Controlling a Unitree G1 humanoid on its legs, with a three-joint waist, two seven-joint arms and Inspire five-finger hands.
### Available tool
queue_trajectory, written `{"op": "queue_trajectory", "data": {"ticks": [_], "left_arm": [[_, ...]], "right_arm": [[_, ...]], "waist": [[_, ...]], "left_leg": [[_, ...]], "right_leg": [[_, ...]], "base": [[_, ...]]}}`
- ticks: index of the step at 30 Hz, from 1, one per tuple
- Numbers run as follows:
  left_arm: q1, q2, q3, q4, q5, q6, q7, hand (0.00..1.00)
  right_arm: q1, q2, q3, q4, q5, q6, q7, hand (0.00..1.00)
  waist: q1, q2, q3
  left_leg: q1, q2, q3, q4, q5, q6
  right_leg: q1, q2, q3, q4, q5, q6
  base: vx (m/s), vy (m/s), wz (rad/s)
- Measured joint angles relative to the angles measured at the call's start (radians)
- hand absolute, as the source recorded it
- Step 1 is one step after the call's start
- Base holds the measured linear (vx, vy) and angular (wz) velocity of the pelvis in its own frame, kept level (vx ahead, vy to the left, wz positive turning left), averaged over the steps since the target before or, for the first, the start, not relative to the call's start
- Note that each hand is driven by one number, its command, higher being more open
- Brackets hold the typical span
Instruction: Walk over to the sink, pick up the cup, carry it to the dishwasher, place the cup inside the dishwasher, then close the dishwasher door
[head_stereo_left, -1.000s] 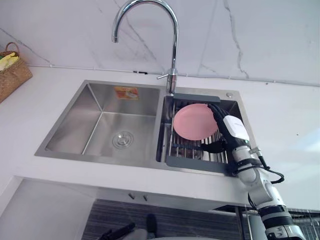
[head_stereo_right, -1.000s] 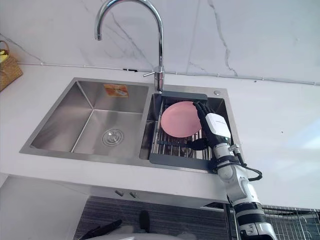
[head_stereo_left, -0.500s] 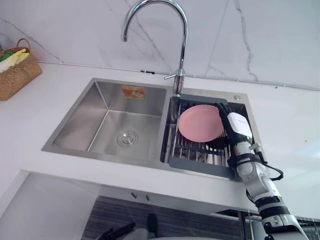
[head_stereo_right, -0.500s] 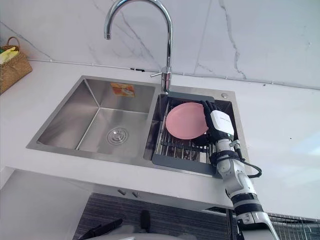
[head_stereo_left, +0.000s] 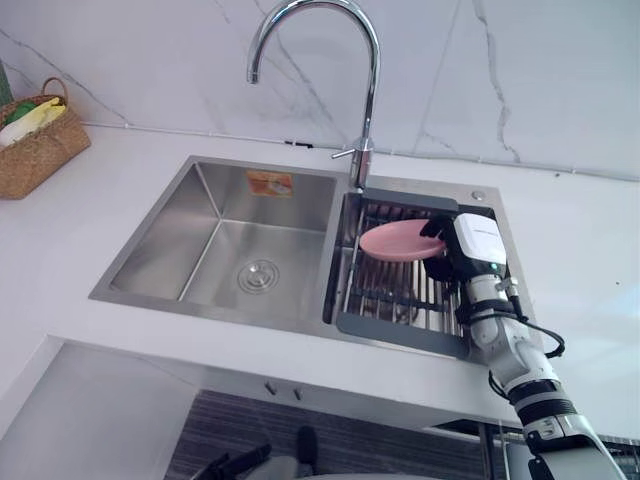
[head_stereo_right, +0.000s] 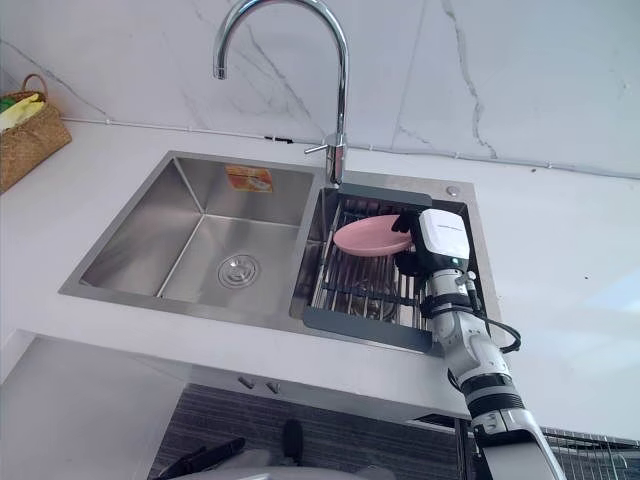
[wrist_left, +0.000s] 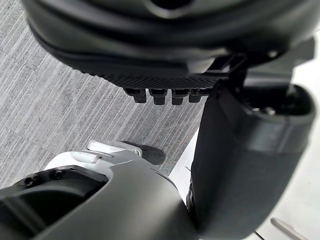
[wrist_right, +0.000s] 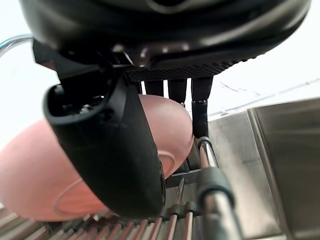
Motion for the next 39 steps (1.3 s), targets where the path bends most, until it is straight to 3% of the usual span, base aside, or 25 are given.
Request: {"op": "queue_trajectory", "data": {"ticks": [12, 16, 24, 31, 39], "left_arm": [[0.0, 0.002, -0.003, 0.003, 0.003, -0.001, -0.008, 1.0], [0.0, 0.003, -0.003, 0.004, 0.003, -0.003, -0.013, 1.0], [0.0, 0.0, 0.003, 0.012, 0.003, -0.022, -0.016, 1.0], [0.0, 0.0, 0.005, 0.012, 0.003, -0.028, -0.017, 1.0], [0.001, -0.016, 0.005, 0.009, 0.001, -0.041, -0.016, 1.0]], "right_arm": [[-0.022, -0.043, 0.056, 0.029, -0.047, -0.021, -0.023, 0.0], [-0.023, -0.066, 0.062, 0.033, -0.074, -0.087, -0.009, 0.0], [-0.038, -0.1, 0.098, 0.017, -0.075, -0.207, -0.007, 0.0], [-0.029, -0.121, 0.092, -0.025, -0.083, -0.221, -0.014, 0.0], [0.023, -0.116, -0.021, -0.246, -0.068, -0.267, -0.108, 0.0]], "waist": [[0.001, 0.005, 0.0], [0.001, 0.005, 0.0], [0.002, 0.002, 0.002], [0.001, 0.002, 0.004], [-0.015, 0.029, 0.021]], "left_leg": [[0.014, 0.011, -0.012, 0.0, 0.008, -0.011], [0.011, 0.011, -0.01, 0.0, 0.013, -0.017], [-0.003, 0.01, -0.002, 0.0, 0.032, -0.028], [-0.008, 0.012, -0.004, 0.0, 0.038, -0.024], [-0.009, 0.034, 0.007, 0.0, 0.029, -0.035]], "right_leg": [[-0.005, 0.007, -0.006, 0.031, -0.003, -0.004], [-0.006, 0.007, -0.01, 0.029, -0.021, -0.015], [-0.004, 0.003, -0.033, 0.004, -0.068, 0.009], [-0.012, 0.005, -0.028, 0.024, -0.065, 0.011], [-0.031, 0.017, 0.007, 0.036, -0.039, 0.003]], "base": [[0.05, -0.065, 0.01], [-0.01, -0.075, -0.02], [-0.04, -0.084, 0.0], [0.0, -0.061, 0.02], [-0.04, -0.034, -0.08]]}}
